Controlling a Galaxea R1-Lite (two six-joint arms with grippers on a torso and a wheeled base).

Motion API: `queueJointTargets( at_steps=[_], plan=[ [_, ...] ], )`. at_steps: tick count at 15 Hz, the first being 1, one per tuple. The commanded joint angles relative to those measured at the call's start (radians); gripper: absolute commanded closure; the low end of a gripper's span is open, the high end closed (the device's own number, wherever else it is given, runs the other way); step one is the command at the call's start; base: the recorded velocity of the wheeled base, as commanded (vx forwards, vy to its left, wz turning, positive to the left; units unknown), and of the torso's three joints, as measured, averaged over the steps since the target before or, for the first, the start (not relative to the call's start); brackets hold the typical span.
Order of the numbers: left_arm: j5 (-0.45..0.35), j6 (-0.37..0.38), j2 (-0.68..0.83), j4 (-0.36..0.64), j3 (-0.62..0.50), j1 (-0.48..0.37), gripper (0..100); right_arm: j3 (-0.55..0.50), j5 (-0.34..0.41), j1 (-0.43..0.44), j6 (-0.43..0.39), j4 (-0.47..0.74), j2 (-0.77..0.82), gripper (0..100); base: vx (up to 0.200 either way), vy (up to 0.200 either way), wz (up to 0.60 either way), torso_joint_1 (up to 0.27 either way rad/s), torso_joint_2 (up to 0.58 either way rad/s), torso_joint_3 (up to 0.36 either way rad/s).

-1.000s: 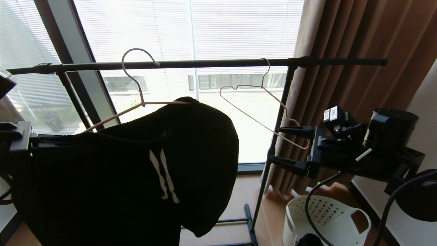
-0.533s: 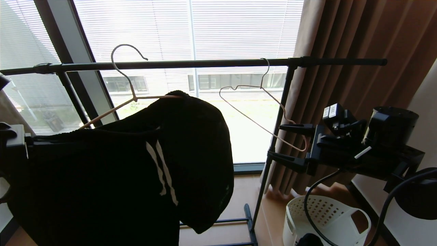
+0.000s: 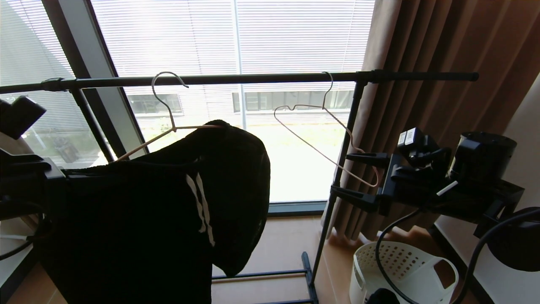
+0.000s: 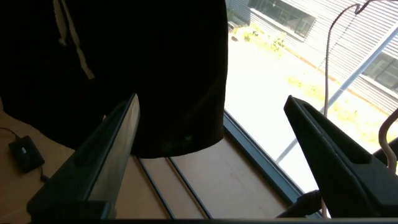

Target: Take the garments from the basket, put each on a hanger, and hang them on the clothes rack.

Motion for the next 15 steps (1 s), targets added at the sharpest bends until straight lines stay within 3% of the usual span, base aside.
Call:
queueJointTargets(
  at_steps=[1,3,6,10,15],
  plan=[
    [0.001,-0.003,0.008,-0.001,-0.001,-0.005,100,-0.002,-0.011,0.000,-0.001,0.000,0.001,0,0.000,0.000,0.00,0.000,0.00,0.000],
    [0.026,-0.027,0.009,-0.009,-0.012,-0.019,100,-0.008,-0.025,0.000,0.002,0.002,0.001,0,0.000,0.000,0.00,0.000,0.00,0.000],
    [0.131,-0.075,0.034,-0.076,-0.020,-0.091,100,-0.034,-0.094,0.002,0.067,0.000,-0.002,0,0.000,0.000,0.00,0.000,0.00,0.000],
    [0.158,-0.084,0.088,-0.096,-0.040,-0.108,100,-0.046,-0.125,0.003,0.087,0.000,0.001,0,0.000,0.000,0.00,0.000,0.00,0.000],
    [0.174,-0.130,0.171,-0.222,-0.037,-0.108,100,-0.051,-0.128,0.002,0.088,0.000,-0.002,0,0.000,0.000,0.00,0.000,0.00,0.000]
  ],
)
